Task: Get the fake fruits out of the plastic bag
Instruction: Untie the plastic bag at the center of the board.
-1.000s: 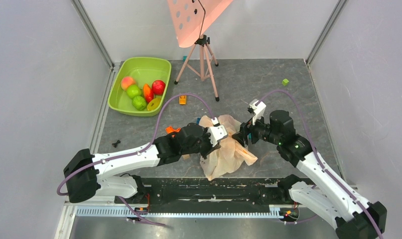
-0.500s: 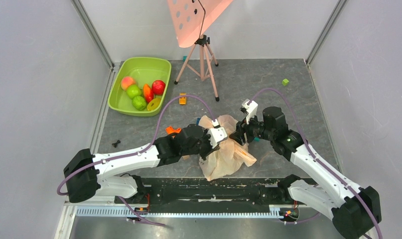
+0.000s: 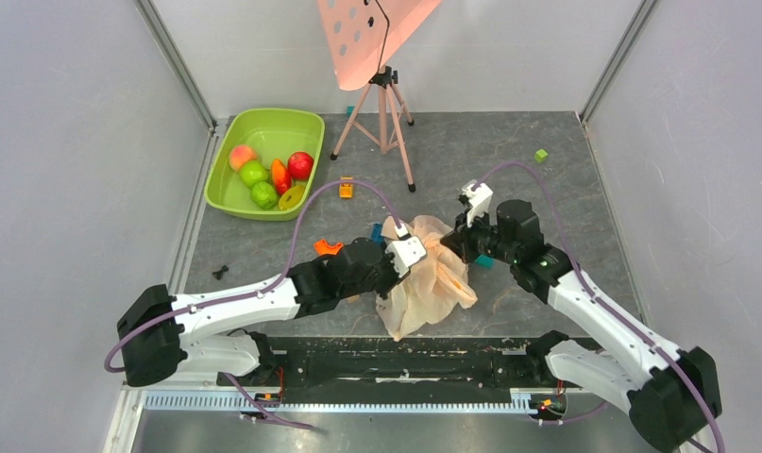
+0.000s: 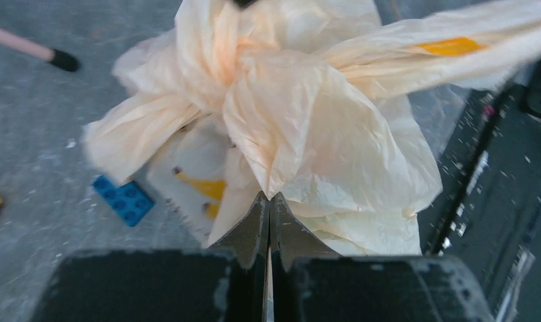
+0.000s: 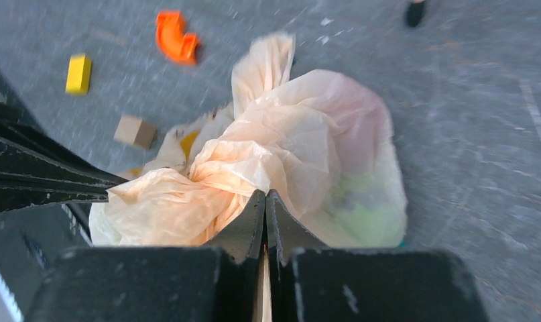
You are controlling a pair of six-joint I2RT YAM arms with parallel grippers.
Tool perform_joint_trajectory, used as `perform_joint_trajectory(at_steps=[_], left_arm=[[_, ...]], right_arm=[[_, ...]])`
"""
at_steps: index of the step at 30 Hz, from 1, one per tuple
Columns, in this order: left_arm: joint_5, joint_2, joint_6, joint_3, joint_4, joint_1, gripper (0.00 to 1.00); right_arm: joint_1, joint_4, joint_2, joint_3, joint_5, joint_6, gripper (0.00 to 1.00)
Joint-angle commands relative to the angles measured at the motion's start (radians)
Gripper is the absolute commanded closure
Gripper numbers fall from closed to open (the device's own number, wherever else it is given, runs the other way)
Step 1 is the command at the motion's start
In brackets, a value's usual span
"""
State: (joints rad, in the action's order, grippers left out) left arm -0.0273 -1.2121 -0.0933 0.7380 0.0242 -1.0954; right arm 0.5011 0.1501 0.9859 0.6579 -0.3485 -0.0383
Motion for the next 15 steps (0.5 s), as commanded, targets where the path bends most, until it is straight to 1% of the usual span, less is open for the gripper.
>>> perform_joint_trajectory(at_steps=[1,3,6,8,12,15], left_arm=[[-0.241,0.080,0.046,0.002,-0.061,0.015,0.98],[-0.270,0.108,0.083,0.007,-0.060,0.057,0.98],[-0.243,0.153,0.182,-0.021,-0.061,0.136,0.98],[-0.231,0.184,0.223,-0.061,-0.067,0.181,0.98],[-0.252,0.232,0.288,-0.155,-0.077,0.204,0.98],[-0.245,0.250,0.309,-0.206,-0.092,0.204,0.98]], right_arm=[[-0.006,-0.101,-0.119,0.040,0.310,-0.150,1.00],[-0.007,-0.092,-0.151,0.032,0.439,-0.231,1.00],[-0.007,-0.019,-0.203,0.000,0.647,-0.365,1.00],[-0.009,0.016,-0.255,-0.057,0.739,-0.450,1.00],[-0.009,0.026,-0.387,-0.196,0.800,-0.586,1.00],[-0.009,0.024,-0.471,-0.273,0.792,-0.618,1.00]])
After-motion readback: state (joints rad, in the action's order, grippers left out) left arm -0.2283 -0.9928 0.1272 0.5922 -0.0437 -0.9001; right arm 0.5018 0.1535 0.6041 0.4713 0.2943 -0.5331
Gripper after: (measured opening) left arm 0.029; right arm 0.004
